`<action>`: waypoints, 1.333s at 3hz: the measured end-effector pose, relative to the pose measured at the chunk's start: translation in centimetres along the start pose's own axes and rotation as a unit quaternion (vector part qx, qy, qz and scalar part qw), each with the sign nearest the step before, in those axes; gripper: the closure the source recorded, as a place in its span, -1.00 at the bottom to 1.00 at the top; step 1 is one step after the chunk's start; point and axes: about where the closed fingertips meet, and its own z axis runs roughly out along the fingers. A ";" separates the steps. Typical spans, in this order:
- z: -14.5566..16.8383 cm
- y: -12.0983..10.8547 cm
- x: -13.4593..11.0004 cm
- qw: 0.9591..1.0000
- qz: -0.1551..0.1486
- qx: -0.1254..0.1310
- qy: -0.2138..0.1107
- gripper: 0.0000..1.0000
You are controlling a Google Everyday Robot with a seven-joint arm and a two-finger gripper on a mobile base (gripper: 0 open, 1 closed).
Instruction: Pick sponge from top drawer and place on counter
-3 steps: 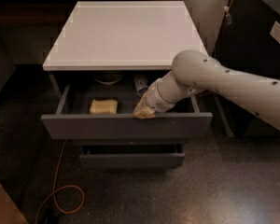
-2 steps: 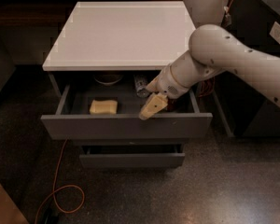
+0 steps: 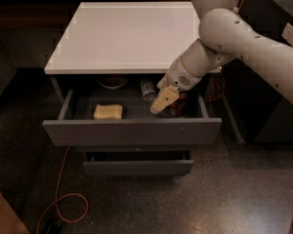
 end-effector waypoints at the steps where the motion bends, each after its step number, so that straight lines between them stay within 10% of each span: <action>1: 2.2 -1.0 -0.5 1.000 0.001 -0.002 0.014 0.23; 3: 7.5 -2.3 -0.3 0.998 -0.001 0.023 0.051 1.00; 4: 10.0 -2.8 0.0 0.997 0.001 0.028 0.065 1.00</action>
Offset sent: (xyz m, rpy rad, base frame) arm 0.0393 0.0347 -0.0513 -0.1190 -0.0428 -0.0412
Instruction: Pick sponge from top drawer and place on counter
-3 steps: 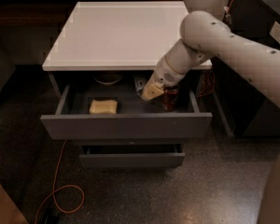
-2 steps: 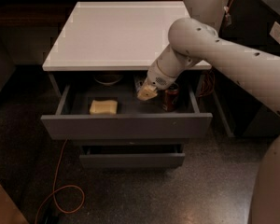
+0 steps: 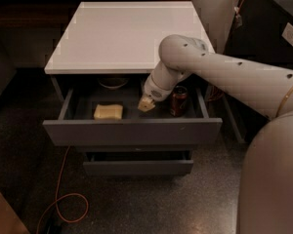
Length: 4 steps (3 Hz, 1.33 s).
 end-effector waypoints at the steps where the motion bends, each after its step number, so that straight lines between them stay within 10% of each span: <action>1: 5.8 1.5 0.1 1.000 0.005 -0.018 0.011 1.00; 4: 5.5 3.8 -0.3 0.999 0.023 -0.039 -0.004 1.00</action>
Offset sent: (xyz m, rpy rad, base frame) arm -0.0083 0.0221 -0.0371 -0.0070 0.0194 -0.0013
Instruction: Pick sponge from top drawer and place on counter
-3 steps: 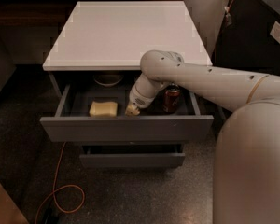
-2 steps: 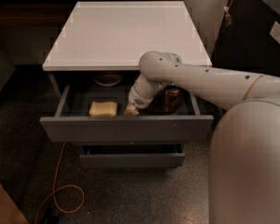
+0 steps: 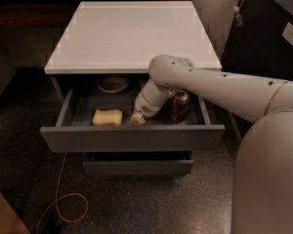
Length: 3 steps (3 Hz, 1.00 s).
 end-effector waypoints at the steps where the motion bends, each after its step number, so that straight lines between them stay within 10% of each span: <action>1: -0.8 2.2 0.4 1.000 0.018 -0.012 -0.011 1.00; 3: -1.3 7.2 1.1 0.998 0.048 -0.041 -0.028 1.00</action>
Offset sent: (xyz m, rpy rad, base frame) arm -0.0881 0.0090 0.0089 0.1052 0.1187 -0.0581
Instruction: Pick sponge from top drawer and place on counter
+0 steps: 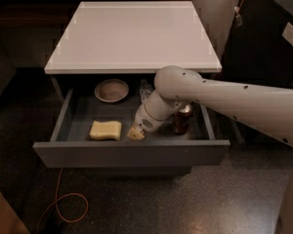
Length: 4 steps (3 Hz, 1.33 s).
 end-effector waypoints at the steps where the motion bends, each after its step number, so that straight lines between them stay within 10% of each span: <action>1: -1.7 2.7 1.0 1.000 0.012 -0.011 -0.010 1.00; 4: -5.5 -0.2 0.2 1.000 -0.001 0.012 -0.012 0.74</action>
Offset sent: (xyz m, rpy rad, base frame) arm -0.0313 -0.0118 0.0149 0.0295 0.0252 -0.0263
